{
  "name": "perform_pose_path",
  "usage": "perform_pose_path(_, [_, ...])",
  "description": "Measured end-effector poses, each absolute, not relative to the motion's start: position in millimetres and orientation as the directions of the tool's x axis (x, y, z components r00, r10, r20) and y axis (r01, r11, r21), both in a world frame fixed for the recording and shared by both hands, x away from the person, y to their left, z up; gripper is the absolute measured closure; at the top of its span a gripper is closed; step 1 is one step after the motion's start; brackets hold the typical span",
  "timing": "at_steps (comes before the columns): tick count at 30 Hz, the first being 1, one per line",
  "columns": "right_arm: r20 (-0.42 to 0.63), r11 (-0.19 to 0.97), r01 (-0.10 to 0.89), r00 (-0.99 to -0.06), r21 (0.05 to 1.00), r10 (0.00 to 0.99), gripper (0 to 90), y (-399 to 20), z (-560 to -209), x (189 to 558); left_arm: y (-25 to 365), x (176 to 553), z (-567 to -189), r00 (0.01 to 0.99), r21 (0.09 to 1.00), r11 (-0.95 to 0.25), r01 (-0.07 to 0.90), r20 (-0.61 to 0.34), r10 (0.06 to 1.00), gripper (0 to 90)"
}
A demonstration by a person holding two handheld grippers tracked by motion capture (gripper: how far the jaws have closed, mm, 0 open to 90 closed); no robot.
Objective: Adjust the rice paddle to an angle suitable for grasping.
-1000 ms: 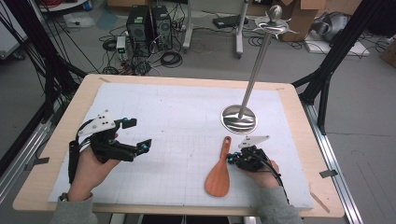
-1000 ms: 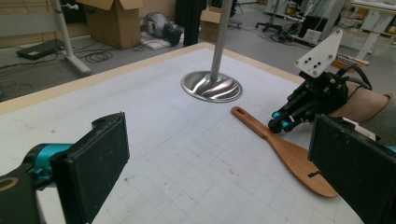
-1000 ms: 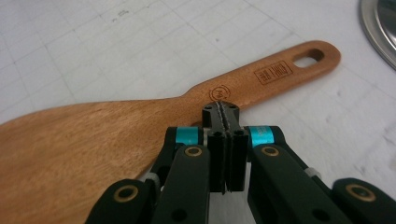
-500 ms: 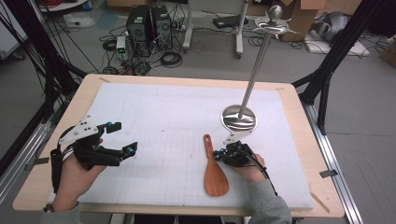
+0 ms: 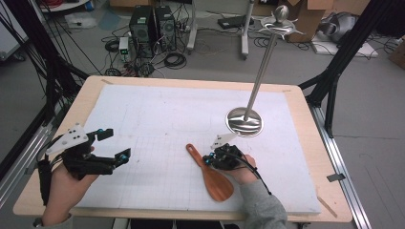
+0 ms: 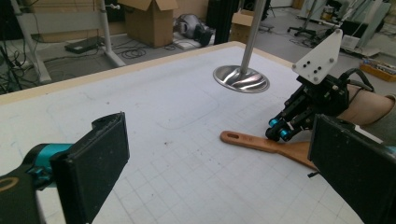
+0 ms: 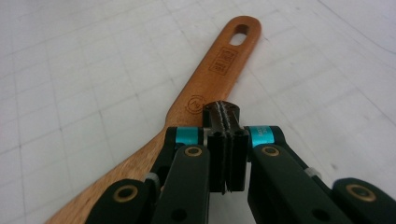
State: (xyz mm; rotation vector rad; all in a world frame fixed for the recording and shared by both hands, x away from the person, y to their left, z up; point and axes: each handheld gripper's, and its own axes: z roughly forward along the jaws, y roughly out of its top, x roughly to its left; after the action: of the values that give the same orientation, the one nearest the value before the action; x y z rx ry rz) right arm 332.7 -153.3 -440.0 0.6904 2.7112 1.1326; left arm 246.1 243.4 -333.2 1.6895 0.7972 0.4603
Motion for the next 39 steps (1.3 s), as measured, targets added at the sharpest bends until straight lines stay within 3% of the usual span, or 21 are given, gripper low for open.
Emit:
perform_pose_path(14, [0.033, 0.686, 0.260, -0.945, 0.680, 0.325, 89.7, -104.8, -437.4, 325.4, 260.6, 231.5, -332.8, 0.656, 0.958, -0.105, 0.267, -0.101, 0.748, 5.9])
perform_pose_path(24, [0.016, 0.689, 0.232, -0.952, 0.687, 0.305, 88.6, -95.5, -435.3, 322.3, 263.2, 229.1, -332.5, 0.652, 0.959, -0.098, 0.267, -0.104, 0.751, 5.9])
perform_pose_path(34, [-0.013, 0.675, 0.229, -0.943, 0.701, 0.333, 65.3, -97.4, -425.1, 310.9, 257.6, 235.9, -331.2, 0.670, 0.960, -0.099, 0.262, -0.107, 0.735, 5.8])
perform_pose_path(39, [0.006, 0.648, 0.262, -0.929, 0.715, 0.369, 45.3, -102.1, -420.0, 308.6, 252.2, 240.2, -332.6, 0.678, 0.958, -0.105, 0.267, -0.109, 0.727, 5.8])
